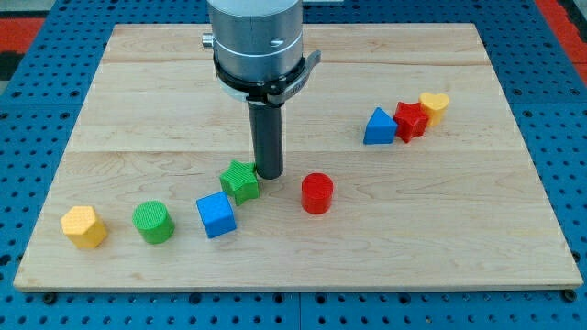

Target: Push the yellow hexagon along with a green circle towards bottom center

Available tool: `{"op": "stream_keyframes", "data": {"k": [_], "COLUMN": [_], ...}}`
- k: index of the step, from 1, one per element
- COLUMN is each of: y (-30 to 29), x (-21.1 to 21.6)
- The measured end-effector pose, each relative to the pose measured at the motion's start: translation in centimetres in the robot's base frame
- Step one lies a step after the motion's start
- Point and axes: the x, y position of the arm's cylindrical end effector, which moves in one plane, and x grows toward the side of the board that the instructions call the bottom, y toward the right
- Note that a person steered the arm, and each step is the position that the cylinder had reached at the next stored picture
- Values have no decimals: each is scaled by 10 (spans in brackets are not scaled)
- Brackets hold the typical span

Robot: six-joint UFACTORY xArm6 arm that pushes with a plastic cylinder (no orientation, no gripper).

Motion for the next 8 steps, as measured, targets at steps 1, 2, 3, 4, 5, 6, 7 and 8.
{"op": "stream_keyframes", "data": {"k": [1, 2, 3, 4, 5, 6, 7, 8], "y": [25, 2, -35, -99, -168, -240, -259, -256], "x": [39, 92, 134, 136, 117, 81, 67, 52]}}
